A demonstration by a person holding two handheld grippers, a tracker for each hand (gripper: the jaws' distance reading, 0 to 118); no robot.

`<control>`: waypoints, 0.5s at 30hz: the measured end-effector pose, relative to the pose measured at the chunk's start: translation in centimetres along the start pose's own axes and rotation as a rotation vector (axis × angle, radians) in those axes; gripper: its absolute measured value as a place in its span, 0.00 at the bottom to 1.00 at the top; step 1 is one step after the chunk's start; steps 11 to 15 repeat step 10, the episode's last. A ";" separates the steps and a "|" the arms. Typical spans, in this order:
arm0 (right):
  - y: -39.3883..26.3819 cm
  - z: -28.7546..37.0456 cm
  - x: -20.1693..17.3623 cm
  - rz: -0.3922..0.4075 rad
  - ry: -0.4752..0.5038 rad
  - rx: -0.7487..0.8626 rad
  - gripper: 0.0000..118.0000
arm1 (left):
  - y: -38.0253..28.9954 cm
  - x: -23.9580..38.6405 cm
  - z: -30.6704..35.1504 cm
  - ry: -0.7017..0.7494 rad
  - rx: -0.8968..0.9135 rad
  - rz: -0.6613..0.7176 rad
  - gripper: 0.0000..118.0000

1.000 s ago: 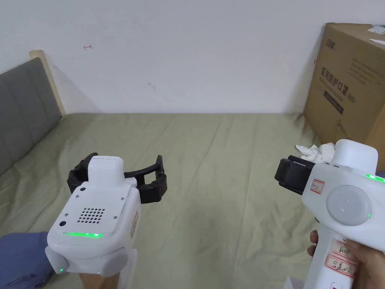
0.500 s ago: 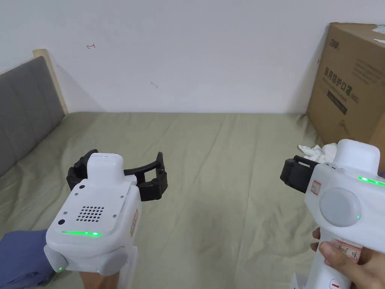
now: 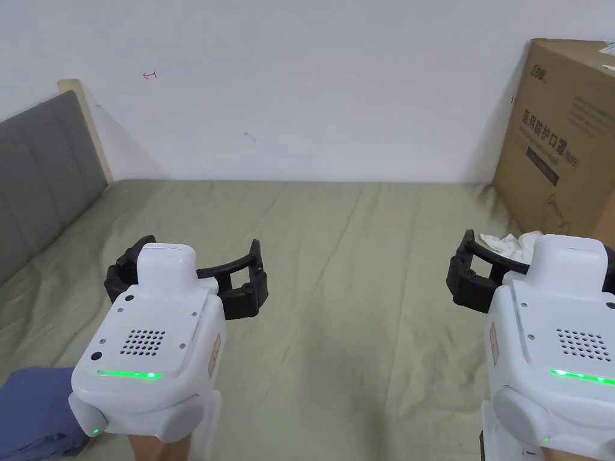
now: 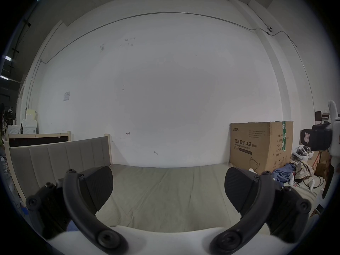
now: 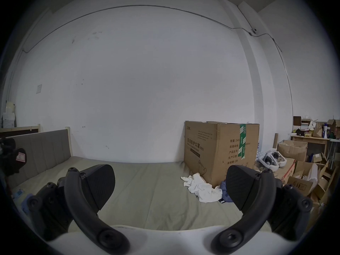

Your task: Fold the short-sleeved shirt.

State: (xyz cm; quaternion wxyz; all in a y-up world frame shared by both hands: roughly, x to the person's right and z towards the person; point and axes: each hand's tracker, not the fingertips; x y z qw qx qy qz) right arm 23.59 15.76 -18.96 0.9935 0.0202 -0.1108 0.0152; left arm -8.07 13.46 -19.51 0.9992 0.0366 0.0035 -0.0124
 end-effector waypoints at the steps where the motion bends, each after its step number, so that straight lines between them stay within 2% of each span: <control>1: 0.0 0.0 0.1 -0.006 0.007 0.000 1.00 | 0.0 0.0 0.0 0.002 -0.001 0.000 1.00; 15: 0.2 0.2 0.6 -0.026 0.028 -0.002 1.00 | -0.1 0.0 0.0 0.004 -0.003 -0.001 1.00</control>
